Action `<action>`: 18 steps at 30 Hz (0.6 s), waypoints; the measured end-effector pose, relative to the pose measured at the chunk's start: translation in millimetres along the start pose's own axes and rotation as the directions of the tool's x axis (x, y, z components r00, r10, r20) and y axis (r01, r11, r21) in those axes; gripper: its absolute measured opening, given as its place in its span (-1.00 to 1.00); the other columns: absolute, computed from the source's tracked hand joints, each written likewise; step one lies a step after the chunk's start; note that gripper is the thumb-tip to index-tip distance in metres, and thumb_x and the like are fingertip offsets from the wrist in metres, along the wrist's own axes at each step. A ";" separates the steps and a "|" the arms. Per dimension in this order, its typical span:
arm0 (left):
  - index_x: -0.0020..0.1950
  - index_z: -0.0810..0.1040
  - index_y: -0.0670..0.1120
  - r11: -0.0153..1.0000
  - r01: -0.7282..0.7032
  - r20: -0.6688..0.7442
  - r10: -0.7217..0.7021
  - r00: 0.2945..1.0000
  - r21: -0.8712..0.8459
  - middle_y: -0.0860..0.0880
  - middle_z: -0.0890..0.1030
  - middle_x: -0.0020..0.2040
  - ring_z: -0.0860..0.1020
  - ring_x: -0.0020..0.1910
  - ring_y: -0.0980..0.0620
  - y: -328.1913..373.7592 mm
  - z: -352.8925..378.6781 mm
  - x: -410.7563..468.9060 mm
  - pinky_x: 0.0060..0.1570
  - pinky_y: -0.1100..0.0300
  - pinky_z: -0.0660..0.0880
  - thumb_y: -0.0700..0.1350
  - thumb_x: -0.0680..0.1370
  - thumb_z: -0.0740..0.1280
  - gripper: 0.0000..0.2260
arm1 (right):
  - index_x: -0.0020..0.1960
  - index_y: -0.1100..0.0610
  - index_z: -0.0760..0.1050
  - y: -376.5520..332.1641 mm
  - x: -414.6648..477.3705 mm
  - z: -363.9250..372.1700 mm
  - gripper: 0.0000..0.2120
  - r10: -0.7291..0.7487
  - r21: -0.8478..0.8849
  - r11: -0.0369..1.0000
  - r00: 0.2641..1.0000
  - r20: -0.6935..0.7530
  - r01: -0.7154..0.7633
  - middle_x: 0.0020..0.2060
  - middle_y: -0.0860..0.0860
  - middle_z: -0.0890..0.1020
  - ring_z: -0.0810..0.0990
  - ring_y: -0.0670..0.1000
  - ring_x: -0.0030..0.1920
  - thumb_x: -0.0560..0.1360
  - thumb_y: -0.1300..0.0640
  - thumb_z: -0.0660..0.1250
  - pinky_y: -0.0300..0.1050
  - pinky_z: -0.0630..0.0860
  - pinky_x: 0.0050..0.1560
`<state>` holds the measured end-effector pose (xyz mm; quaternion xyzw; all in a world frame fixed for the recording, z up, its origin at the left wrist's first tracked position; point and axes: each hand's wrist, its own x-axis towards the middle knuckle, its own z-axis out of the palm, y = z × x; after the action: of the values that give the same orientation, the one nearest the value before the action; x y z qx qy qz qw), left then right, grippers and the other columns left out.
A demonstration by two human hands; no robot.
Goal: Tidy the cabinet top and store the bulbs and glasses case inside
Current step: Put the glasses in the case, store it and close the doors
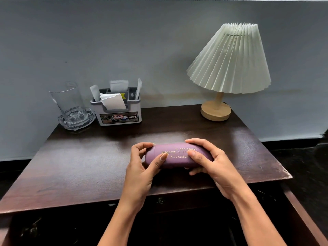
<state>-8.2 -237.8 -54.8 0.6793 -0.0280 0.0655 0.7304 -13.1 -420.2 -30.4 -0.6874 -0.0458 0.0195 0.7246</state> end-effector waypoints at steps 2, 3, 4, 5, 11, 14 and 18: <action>0.04 0.41 0.12 0.997 -0.008 -0.020 0.007 1.000 -0.070 -0.08 0.51 0.15 0.60 -0.06 0.08 -0.5 0.8 0.6 0.05 0.01 0.58 0.02 0.33 0.49 -0.62 | 0.05 0.10 0.55 -0.9 -0.5 -0.4 -0.83 0.004 0.023 1.000 1.000 -0.005 -0.003 0.02 0.25 0.53 0.62 0.19 -0.22 0.47 0.19 0.31 -0.14 0.57 -0.39; 0.06 0.37 0.10 0.993 -0.006 -0.045 0.001 0.999 -0.119 -0.07 0.49 0.15 0.61 -0.09 0.16 -0.7 2.1 1.4 -0.04 0.15 0.61 -0.03 0.33 0.44 -0.62 | 0.05 0.13 0.54 -0.8 -0.4 -1.0 -0.84 0.009 0.043 0.999 1.000 -0.010 -0.009 -0.04 0.24 0.53 0.63 0.20 -0.23 0.49 0.22 0.28 -0.12 0.57 -0.39; 0.06 0.33 0.07 0.988 0.002 -0.077 -0.014 0.997 -0.156 -0.07 0.47 0.15 0.60 -0.11 0.19 -0.6 3.5 2.5 -0.12 0.26 0.61 -0.08 0.36 0.40 -0.64 | 0.05 0.15 0.54 -1.1 -0.3 -1.2 -0.84 0.012 0.059 0.998 1.000 -0.016 -0.011 -0.11 0.20 0.52 0.61 0.19 -0.22 0.48 0.23 0.27 -0.09 0.58 -0.39; 0.04 0.31 0.05 0.984 0.014 -0.104 -0.033 0.994 -0.180 -0.08 0.46 0.16 0.60 -0.10 0.18 -0.5 5.3 4.8 -0.18 0.33 0.60 -0.12 0.40 0.37 -0.69 | 0.04 0.16 0.54 -1.3 0.5 -1.6 -0.84 0.011 0.064 0.998 1.000 -0.023 -0.009 -0.17 0.14 0.49 0.59 0.15 -0.21 0.47 0.23 0.30 -0.05 0.59 -0.37; -0.08 0.36 0.05 0.998 -0.034 -0.156 0.025 0.987 -0.055 -0.04 0.49 0.05 0.54 -0.08 0.16 -0.4 8.5 7.7 -0.27 0.35 0.57 -0.11 0.50 0.33 -0.85 | 0.13 -0.01 0.55 -0.7 1.0 2.8 -0.69 0.004 -0.101 0.995 1.000 0.019 -0.002 -0.12 0.11 0.57 0.56 0.01 -0.20 0.39 0.10 0.40 -0.04 0.59 -0.13; -0.06 0.39 0.06 0.997 -0.077 -0.140 0.073 0.987 -0.022 -0.02 0.52 0.01 0.54 -0.02 0.05 -0.9 7.9 8.6 -0.17 0.15 0.59 -0.09 0.53 0.30 -0.90 | 0.09 -0.09 0.57 -2.2 -5.1 9.1 -0.66 -0.017 -0.242 0.970 0.998 0.061 0.031 -0.09 0.25 0.65 0.55 -0.03 -0.15 0.32 -0.02 0.37 -0.10 0.46 0.00; 0.12 0.46 0.05 0.991 -0.122 -0.005 0.122 0.992 0.048 -0.10 0.52 0.13 0.54 -0.08 0.03 5.4 7.5 -1.9 -0.14 0.13 0.57 -0.02 0.50 0.35 -0.79 | -0.03 -0.16 0.59 -1.5 -27.0 15.3 -0.77 -0.074 -0.241 0.966 0.994 0.075 0.090 -0.17 0.23 0.62 0.53 -0.07 -0.20 0.32 0.01 0.36 -0.17 0.43 -0.06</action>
<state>-10.5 -245.0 -49.2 0.6931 -0.0649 0.1134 0.7089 -41.5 -407.6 -29.2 -0.7679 -0.1000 0.0063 0.6327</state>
